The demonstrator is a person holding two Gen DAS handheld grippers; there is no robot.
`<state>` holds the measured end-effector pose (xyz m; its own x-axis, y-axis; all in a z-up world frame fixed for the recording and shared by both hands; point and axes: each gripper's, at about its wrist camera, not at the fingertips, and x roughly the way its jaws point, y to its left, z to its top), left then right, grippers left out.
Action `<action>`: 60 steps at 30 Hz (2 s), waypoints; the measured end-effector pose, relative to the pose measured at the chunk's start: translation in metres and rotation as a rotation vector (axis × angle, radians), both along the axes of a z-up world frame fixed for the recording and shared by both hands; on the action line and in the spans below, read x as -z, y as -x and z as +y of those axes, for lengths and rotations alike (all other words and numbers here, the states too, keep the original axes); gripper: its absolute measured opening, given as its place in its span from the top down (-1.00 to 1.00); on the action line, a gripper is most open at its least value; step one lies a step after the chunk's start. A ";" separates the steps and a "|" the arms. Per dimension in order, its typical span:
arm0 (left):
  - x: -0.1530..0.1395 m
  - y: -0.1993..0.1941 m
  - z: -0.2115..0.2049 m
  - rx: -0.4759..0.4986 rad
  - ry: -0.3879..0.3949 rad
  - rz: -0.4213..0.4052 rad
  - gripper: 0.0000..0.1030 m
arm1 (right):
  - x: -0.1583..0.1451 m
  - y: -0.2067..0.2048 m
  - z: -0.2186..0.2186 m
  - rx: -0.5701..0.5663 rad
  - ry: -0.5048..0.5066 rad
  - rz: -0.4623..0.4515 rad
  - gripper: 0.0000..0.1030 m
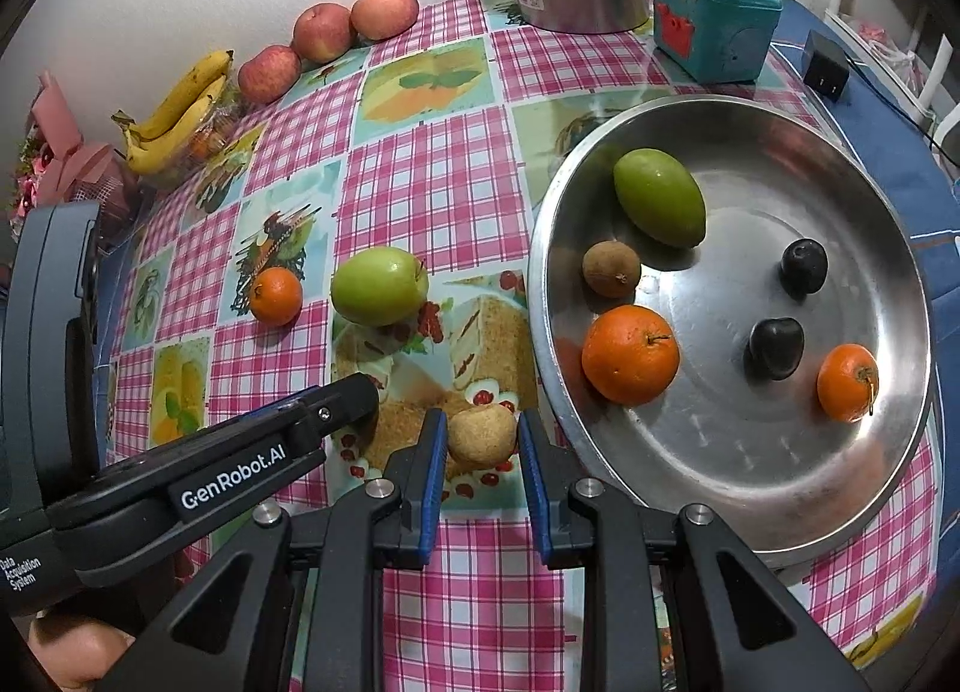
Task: Organize fruits
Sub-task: 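Close the left tool on the black plum while the right tool holds the beige fruit, then carry the beige fruit and black plum over the steel bowl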
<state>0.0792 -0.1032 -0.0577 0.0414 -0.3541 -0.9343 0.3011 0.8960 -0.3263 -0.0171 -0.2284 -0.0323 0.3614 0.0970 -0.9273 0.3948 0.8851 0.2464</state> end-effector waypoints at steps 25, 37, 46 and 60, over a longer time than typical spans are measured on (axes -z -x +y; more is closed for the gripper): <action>-0.051 -0.009 0.018 -0.037 0.054 -0.107 0.50 | -0.025 0.000 -0.002 -0.004 0.027 -0.067 0.51; -0.061 -0.003 0.004 -0.018 0.056 -0.140 0.50 | -0.023 0.004 -0.023 0.047 0.066 -0.051 0.51; -0.071 0.020 -0.036 0.083 0.062 -0.197 0.50 | -0.028 0.023 -0.072 0.183 0.115 -0.043 0.51; -0.075 0.053 -0.100 0.266 0.073 -0.313 0.50 | -0.033 0.040 -0.115 0.290 0.139 -0.066 0.51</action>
